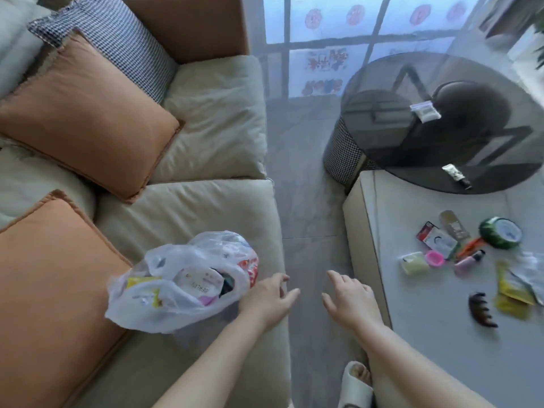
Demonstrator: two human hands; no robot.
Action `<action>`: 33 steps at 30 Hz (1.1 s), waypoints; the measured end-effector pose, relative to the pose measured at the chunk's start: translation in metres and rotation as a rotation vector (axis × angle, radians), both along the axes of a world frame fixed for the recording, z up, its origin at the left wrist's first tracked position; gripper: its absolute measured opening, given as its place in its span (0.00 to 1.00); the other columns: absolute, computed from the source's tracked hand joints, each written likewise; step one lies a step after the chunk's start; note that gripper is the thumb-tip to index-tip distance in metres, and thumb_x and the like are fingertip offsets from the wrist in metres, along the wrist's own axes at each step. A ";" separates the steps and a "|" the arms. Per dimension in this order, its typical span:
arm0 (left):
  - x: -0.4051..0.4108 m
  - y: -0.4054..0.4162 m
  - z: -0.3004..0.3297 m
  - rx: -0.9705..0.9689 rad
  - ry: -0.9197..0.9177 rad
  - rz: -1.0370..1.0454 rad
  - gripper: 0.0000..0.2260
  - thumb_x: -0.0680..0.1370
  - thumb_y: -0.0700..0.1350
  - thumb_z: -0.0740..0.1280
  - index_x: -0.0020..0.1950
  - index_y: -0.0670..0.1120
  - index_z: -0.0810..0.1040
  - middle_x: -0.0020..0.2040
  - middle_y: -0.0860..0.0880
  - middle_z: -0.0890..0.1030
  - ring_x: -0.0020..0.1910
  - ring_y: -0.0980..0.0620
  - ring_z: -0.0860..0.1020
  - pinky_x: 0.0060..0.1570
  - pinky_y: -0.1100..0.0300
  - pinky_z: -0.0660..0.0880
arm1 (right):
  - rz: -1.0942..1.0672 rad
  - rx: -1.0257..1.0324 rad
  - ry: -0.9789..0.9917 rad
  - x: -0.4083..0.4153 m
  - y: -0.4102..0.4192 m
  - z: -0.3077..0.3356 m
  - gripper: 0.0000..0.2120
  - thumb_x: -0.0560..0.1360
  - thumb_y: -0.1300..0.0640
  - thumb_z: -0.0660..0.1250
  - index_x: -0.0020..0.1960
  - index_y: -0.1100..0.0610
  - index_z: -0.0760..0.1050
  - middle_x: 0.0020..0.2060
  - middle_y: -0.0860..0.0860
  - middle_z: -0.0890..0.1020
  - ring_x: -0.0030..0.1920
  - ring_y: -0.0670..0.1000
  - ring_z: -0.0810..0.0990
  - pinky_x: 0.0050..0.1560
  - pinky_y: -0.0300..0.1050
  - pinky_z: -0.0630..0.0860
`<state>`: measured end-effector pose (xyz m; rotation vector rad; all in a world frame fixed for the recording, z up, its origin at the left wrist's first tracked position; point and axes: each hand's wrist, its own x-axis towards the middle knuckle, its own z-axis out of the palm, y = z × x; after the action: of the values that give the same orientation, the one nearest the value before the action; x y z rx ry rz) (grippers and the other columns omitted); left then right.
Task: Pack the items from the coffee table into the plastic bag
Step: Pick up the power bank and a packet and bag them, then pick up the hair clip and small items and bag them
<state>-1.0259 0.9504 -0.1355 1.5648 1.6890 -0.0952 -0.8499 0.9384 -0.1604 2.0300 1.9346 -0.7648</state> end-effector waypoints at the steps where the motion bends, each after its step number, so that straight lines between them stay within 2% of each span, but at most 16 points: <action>1: 0.019 0.000 -0.004 -0.009 0.006 -0.029 0.21 0.77 0.59 0.61 0.68 0.53 0.71 0.55 0.54 0.81 0.58 0.52 0.77 0.58 0.58 0.73 | -0.027 -0.017 -0.006 0.021 -0.001 -0.004 0.27 0.78 0.44 0.55 0.74 0.51 0.57 0.68 0.49 0.71 0.67 0.53 0.70 0.65 0.48 0.65; 7: 0.129 0.002 -0.030 -0.096 0.090 -0.185 0.19 0.77 0.60 0.59 0.66 0.56 0.72 0.58 0.55 0.80 0.61 0.53 0.76 0.56 0.59 0.72 | -0.189 -0.087 -0.029 0.144 -0.015 -0.021 0.26 0.78 0.46 0.56 0.74 0.52 0.58 0.67 0.51 0.72 0.67 0.54 0.70 0.64 0.49 0.66; 11: 0.197 0.006 -0.042 -0.141 0.108 -0.216 0.17 0.77 0.59 0.59 0.64 0.56 0.74 0.58 0.56 0.80 0.61 0.54 0.76 0.56 0.60 0.72 | -0.281 -0.125 -0.002 0.215 -0.025 -0.031 0.24 0.79 0.47 0.56 0.73 0.53 0.60 0.65 0.52 0.73 0.65 0.54 0.71 0.62 0.49 0.68; 18: 0.289 0.021 -0.073 -0.224 0.121 -0.229 0.14 0.77 0.57 0.59 0.58 0.56 0.77 0.59 0.55 0.80 0.59 0.53 0.77 0.55 0.59 0.73 | -0.419 -0.167 0.017 0.297 -0.029 -0.059 0.20 0.79 0.49 0.56 0.69 0.54 0.63 0.61 0.53 0.76 0.64 0.55 0.73 0.58 0.48 0.70; 21: 0.316 0.031 -0.093 -0.234 0.133 -0.267 0.15 0.77 0.56 0.59 0.60 0.54 0.77 0.60 0.55 0.79 0.60 0.53 0.76 0.54 0.59 0.73 | -0.493 -0.189 0.021 0.322 -0.032 -0.078 0.20 0.79 0.49 0.56 0.69 0.53 0.64 0.62 0.53 0.75 0.64 0.55 0.72 0.58 0.48 0.70; 25: 0.342 0.052 -0.129 -0.199 0.167 -0.323 0.18 0.77 0.55 0.58 0.65 0.52 0.74 0.64 0.53 0.76 0.63 0.53 0.74 0.58 0.57 0.73 | -0.593 -0.217 0.033 0.348 -0.036 -0.112 0.20 0.79 0.50 0.57 0.70 0.55 0.63 0.64 0.53 0.72 0.66 0.55 0.69 0.59 0.48 0.70; 28: 0.360 0.071 -0.163 -0.159 0.201 -0.392 0.19 0.79 0.53 0.59 0.68 0.50 0.71 0.66 0.50 0.73 0.67 0.50 0.69 0.62 0.53 0.72 | -0.659 -0.246 0.047 0.363 -0.039 -0.145 0.24 0.79 0.51 0.59 0.73 0.56 0.59 0.69 0.52 0.68 0.67 0.55 0.66 0.63 0.48 0.69; 31: 0.377 0.090 -0.197 -0.073 0.242 -0.468 0.18 0.79 0.51 0.60 0.68 0.49 0.70 0.66 0.48 0.71 0.67 0.47 0.66 0.59 0.52 0.71 | -0.710 -0.231 0.010 0.376 -0.038 -0.178 0.29 0.77 0.50 0.61 0.74 0.56 0.56 0.71 0.53 0.65 0.69 0.57 0.64 0.67 0.50 0.66; 33: 0.389 0.100 -0.216 -0.008 0.270 -0.490 0.18 0.79 0.49 0.60 0.68 0.48 0.69 0.66 0.47 0.70 0.66 0.45 0.67 0.59 0.51 0.70 | -0.754 -0.235 -0.017 0.384 -0.032 -0.195 0.32 0.77 0.50 0.62 0.76 0.55 0.53 0.74 0.54 0.60 0.73 0.57 0.60 0.69 0.50 0.63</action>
<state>-0.6368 1.0504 -0.3513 2.0000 1.4578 -0.5852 -0.4659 0.9061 -0.3554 2.5810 0.9603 -1.0484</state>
